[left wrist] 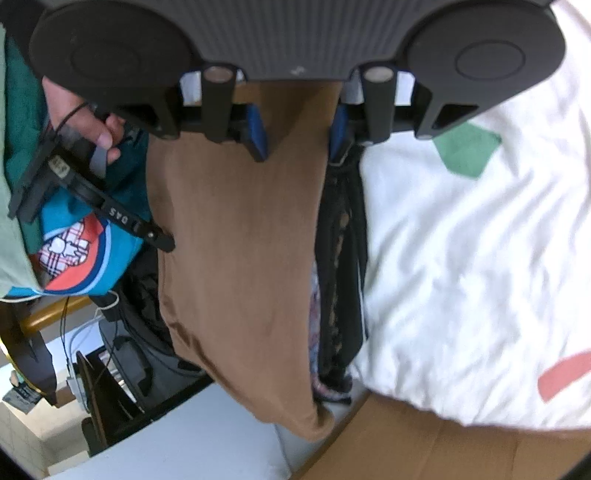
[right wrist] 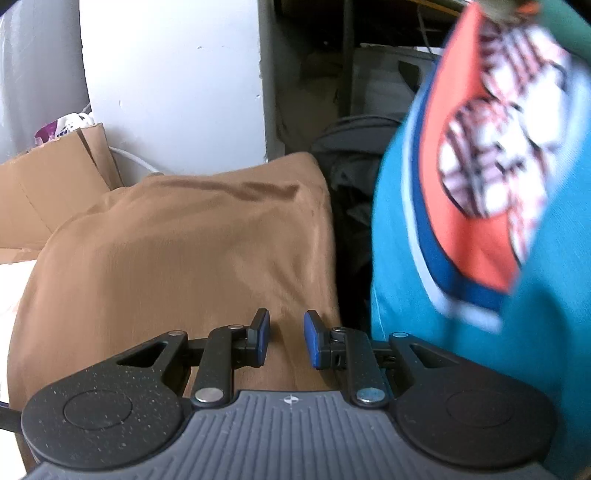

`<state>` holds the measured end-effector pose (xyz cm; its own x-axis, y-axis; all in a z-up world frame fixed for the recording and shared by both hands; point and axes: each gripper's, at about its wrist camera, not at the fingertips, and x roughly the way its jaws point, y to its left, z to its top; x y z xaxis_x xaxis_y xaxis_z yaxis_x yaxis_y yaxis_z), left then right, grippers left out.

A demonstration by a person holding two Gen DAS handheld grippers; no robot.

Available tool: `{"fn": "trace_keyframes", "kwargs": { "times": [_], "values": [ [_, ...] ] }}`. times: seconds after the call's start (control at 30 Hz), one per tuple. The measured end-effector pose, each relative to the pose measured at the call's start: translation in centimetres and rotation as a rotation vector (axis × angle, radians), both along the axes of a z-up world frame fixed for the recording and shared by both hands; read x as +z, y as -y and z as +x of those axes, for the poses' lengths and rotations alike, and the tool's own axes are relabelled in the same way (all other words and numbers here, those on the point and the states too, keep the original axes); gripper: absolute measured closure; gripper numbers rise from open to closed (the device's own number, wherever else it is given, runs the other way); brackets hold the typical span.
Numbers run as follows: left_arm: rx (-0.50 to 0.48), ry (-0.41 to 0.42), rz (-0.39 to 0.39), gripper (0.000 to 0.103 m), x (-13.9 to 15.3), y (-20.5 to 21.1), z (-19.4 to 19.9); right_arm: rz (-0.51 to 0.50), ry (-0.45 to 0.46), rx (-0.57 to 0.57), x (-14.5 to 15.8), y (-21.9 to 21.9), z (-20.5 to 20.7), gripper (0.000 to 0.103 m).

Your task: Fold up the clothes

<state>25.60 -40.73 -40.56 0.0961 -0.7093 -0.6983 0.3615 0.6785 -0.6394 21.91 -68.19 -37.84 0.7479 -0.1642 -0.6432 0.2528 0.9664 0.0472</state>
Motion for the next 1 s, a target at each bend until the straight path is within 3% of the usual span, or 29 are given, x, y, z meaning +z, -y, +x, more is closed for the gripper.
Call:
{"fn": "trace_keyframes", "kwargs": {
  "times": [0.03,0.2,0.57,0.73,0.93,1.0],
  "values": [
    [-0.004,-0.007,0.003,0.066,-0.2,-0.1,-0.1,0.003,0.0,0.006,-0.1,-0.2,-0.6,0.077],
    [-0.002,-0.041,-0.005,0.095,-0.5,-0.9,-0.4,0.012,-0.014,0.009,-0.6,-0.7,-3.5,0.076],
    [0.003,-0.023,0.027,0.096,0.6,-1.1,-0.7,0.012,-0.03,-0.052,-1.8,-1.4,-7.7,0.076],
    [0.024,-0.055,0.064,0.093,0.8,-1.2,-0.8,0.012,-0.063,-0.116,-2.2,-1.2,-9.9,0.076],
    [0.032,-0.036,0.105,0.086,3.2,-1.7,-1.4,0.107,-0.108,-0.158,-1.6,-1.7,-12.0,0.073],
    [0.044,-0.029,0.109,0.079,4.3,-1.8,-1.6,0.155,-0.103,-0.194,-1.0,-2.1,-12.5,0.069]
  ]
}}
